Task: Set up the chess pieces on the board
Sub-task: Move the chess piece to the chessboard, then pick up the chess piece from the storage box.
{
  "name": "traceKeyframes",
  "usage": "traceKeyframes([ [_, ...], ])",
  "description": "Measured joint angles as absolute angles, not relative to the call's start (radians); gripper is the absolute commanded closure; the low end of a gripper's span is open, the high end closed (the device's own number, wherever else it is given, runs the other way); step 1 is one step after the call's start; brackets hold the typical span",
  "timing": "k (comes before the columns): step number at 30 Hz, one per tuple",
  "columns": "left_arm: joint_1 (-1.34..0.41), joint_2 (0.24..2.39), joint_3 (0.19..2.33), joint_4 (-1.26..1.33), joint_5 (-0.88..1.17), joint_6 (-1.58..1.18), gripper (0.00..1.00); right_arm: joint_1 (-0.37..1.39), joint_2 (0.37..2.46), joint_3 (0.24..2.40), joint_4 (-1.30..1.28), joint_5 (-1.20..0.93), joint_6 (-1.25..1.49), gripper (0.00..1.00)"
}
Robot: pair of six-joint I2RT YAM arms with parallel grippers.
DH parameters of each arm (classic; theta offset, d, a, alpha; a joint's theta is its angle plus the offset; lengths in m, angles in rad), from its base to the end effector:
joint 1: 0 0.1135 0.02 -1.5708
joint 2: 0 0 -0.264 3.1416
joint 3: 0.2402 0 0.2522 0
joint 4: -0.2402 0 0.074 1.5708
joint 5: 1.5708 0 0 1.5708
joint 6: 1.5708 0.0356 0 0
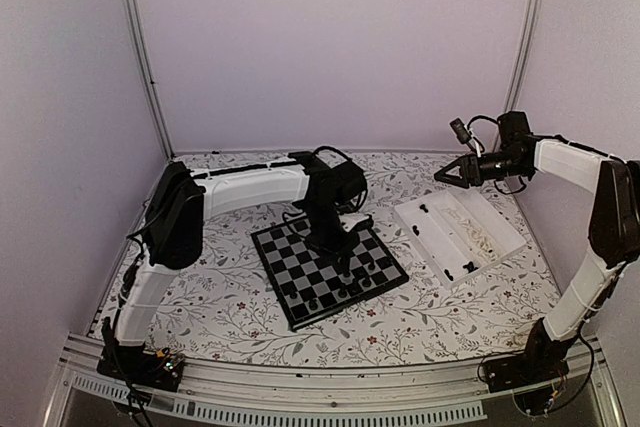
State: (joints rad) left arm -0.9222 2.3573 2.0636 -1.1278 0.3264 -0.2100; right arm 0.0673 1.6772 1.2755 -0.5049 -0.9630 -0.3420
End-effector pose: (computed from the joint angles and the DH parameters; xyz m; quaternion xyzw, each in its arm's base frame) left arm 0.2777 -0.3852 0.1800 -0.3544 -0.9180 0.1762 0.0248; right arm 0.3523 0.0530 0.2612 -0.3181 0.7897 0.3941 0.3462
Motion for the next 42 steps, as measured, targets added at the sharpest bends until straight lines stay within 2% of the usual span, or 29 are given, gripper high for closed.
traceKeyframes([
  [14,-0.923,2.37,2.064,-1.126,0.339,-0.21,0.9,0.067,1.691,1.275,-0.509,-0.963,-0.343,0.47],
  [21,-0.923,2.37,2.064,-1.121,0.351,-0.207,0.78,0.067,1.691,1.275,-0.51,-0.963,-0.346,0.46],
  [33,-0.922,2.365,2.086,-1.12,0.332,-0.201,0.74,0.067,1.691,1.31,-0.542,-0.913,-0.361,0.44],
  [35,-0.918,2.347,2.086,-1.122,0.313,-0.187,0.74,0.067,1.686,1.342,-0.551,-0.855,-0.373,0.4],
  [39,-0.915,2.249,2.086,-1.114,0.285,-0.139,0.72,0.062,1.635,1.383,-0.554,-0.728,-0.406,0.02],
  [42,-0.915,2.138,2.089,-1.076,0.253,-0.091,0.71,0.019,1.574,1.397,-0.525,-0.721,-0.418,0.01],
])
